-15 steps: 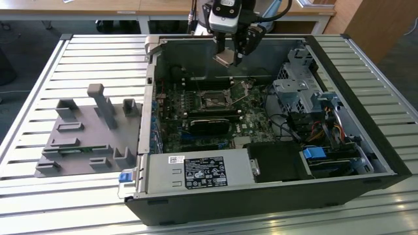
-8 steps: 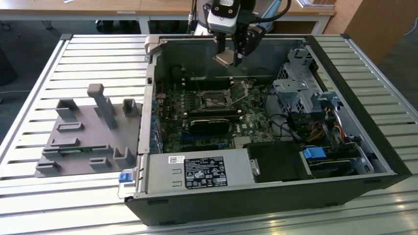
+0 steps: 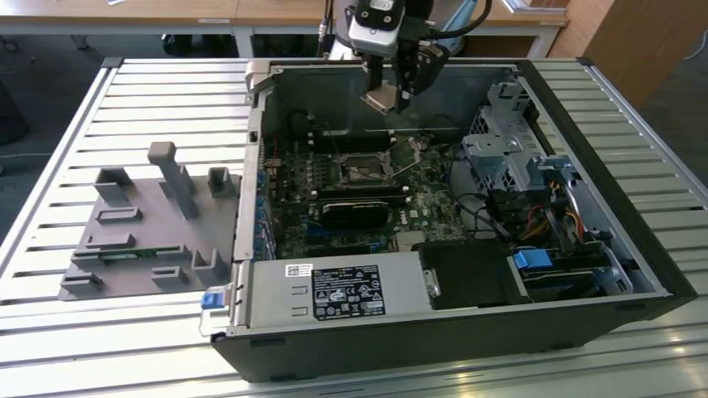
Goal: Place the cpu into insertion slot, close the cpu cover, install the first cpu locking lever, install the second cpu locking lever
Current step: 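Place the cpu into insertion slot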
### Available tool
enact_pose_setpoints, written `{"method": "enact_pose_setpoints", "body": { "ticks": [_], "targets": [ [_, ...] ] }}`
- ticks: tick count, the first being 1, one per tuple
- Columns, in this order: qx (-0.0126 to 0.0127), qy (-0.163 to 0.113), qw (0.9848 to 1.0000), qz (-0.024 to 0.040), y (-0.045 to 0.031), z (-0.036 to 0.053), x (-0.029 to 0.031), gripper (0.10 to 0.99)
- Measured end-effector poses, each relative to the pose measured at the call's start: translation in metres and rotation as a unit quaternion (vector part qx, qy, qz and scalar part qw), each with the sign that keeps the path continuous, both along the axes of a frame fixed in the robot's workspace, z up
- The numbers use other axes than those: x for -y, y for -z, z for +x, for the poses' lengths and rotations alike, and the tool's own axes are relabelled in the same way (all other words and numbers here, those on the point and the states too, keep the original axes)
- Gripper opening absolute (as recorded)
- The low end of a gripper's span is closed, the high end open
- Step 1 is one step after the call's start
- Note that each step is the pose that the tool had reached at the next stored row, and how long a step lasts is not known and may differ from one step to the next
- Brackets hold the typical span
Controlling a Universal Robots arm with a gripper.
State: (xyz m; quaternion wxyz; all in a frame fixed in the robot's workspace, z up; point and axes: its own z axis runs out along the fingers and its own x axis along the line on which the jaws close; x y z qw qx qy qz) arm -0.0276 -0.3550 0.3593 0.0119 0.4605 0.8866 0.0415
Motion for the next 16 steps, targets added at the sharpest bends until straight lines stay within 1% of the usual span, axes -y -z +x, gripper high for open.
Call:
{"method": "enact_pose_setpoints", "body": {
  "ticks": [16],
  "targets": [
    [0.0, 0.027, 0.9996, 0.0, 0.0008, 0.0, 0.0, 0.541]
  ]
}}
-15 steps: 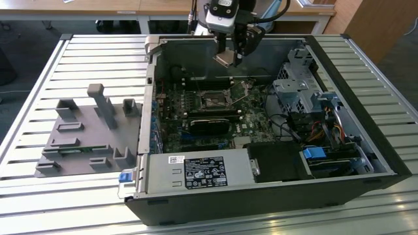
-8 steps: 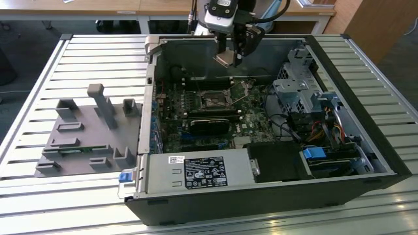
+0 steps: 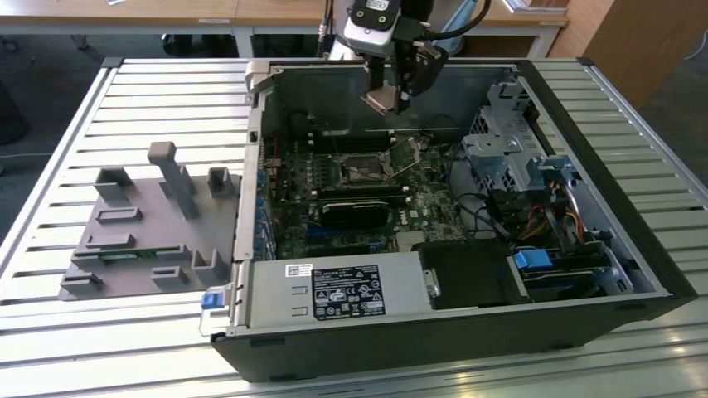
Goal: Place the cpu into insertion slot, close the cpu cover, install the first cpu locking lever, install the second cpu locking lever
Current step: 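Place the cpu into insertion slot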
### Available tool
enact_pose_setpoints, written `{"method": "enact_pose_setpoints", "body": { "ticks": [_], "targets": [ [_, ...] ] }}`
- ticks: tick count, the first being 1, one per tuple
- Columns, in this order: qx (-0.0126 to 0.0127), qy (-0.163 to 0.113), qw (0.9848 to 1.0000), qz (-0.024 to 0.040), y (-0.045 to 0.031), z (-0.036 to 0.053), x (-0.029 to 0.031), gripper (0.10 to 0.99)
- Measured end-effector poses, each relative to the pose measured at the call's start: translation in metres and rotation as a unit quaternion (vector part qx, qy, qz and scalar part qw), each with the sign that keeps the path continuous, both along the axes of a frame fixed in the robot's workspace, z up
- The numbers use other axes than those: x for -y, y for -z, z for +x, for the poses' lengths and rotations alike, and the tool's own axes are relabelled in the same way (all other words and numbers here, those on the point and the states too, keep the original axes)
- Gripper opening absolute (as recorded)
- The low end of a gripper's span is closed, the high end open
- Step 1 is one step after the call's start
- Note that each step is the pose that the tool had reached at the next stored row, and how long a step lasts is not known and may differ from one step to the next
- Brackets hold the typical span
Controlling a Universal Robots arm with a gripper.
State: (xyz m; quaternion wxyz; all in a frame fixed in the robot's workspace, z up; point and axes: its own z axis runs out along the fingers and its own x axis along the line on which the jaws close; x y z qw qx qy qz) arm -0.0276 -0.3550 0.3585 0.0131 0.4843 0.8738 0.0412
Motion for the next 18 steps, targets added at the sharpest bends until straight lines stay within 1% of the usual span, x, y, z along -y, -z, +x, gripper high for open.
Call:
{"method": "enact_pose_setpoints", "body": {
  "ticks": [7, 18],
  "targets": [
    [0.0, 0.01, 1.0, 0.0, 0.0003, 0.0, 0.0, 0.541],
    [0.0, 0.011, 0.9999, 0.0, 0.0029, 0.0, 0.0, 0.541]
  ]
}}
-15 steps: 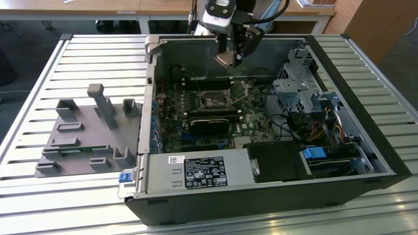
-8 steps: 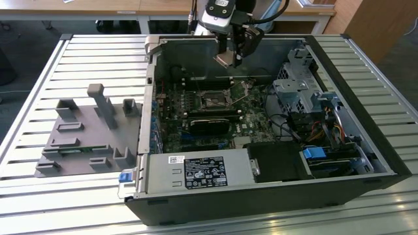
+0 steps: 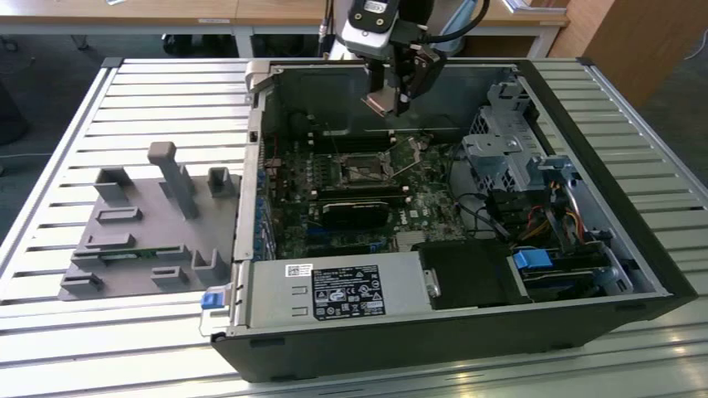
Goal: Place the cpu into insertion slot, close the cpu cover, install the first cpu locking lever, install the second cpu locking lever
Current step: 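Place the cpu into insertion slot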
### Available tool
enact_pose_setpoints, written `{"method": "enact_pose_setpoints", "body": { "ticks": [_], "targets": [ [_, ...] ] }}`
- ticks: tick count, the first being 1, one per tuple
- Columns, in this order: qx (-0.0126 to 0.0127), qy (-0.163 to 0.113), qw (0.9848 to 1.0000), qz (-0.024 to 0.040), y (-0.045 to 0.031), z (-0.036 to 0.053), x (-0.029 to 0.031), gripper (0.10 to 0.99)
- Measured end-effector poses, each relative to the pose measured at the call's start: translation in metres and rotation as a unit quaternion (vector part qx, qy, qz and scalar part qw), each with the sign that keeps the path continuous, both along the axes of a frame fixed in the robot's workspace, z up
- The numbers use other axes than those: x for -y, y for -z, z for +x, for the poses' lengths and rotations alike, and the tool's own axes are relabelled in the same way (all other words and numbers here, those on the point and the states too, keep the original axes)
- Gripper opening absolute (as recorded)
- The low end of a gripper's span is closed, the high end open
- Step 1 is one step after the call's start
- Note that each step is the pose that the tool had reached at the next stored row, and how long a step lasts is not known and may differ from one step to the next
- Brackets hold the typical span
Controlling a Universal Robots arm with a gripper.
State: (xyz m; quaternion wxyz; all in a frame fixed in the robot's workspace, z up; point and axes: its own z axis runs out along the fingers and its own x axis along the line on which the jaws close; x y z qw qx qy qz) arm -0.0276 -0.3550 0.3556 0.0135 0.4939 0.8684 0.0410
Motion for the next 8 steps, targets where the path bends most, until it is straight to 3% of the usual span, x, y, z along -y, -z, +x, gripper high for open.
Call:
{"method": "enact_pose_setpoints", "body": {
  "ticks": [4, 8],
  "targets": [
    [0.0, 0.009, 1.0, -0.0001, 0.0023, 0.0, 0.0, 0.541],
    [0.0, 0.044, 0.999, 0.0, 0.0048, 0.0, 0.0, 0.541]
  ]
}}
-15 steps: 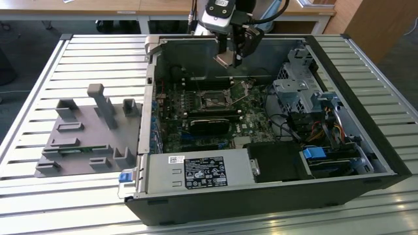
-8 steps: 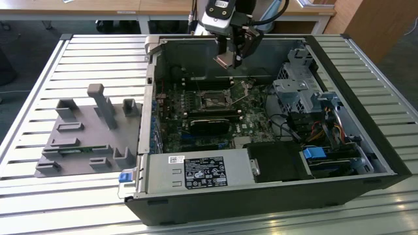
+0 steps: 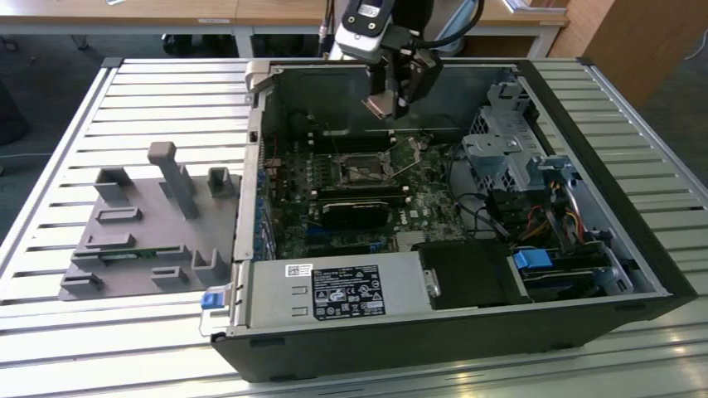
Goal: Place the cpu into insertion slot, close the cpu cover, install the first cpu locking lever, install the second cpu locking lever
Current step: 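Place the cpu into insertion slot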
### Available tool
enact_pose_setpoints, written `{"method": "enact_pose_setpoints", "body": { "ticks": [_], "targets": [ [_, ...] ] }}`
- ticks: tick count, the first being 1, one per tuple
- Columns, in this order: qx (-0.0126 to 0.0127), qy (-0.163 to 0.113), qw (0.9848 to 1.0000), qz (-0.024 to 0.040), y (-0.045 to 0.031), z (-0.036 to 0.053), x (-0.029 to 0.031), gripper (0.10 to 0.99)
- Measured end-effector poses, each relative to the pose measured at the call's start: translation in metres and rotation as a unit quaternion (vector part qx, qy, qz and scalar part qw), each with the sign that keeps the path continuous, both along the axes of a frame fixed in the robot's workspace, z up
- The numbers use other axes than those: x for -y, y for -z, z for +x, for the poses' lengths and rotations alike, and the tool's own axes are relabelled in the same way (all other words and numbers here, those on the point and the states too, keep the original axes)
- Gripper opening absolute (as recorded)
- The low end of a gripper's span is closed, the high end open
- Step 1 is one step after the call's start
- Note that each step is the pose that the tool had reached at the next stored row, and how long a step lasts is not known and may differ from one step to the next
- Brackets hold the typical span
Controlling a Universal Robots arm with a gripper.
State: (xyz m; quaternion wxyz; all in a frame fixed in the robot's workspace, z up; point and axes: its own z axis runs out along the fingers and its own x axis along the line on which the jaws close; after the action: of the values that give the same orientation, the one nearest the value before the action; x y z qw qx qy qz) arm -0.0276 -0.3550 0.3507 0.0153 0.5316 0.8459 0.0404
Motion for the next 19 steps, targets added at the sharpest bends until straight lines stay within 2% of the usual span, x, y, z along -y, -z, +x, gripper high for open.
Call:
{"method": "enact_pose_setpoints", "body": {
  "ticks": [4, 9, 14, 19],
  "targets": [
    [0.0, 0.037, 0.9993, 0.0, 0.0033, 0.0, 0.0, 0.541],
    [0.0, 0.082, 0.9966, 0.0, 0.0074, 0.0, 0.0, 0.541],
    [0.0, 0.127, 0.9919, 0.0, 0.0115, 0.0, 0.0, 0.541],
    [0.0, 0.17, 0.9855, 0.0, 0.0161, 0.0, -0.0001, 0.541]
  ]
}}
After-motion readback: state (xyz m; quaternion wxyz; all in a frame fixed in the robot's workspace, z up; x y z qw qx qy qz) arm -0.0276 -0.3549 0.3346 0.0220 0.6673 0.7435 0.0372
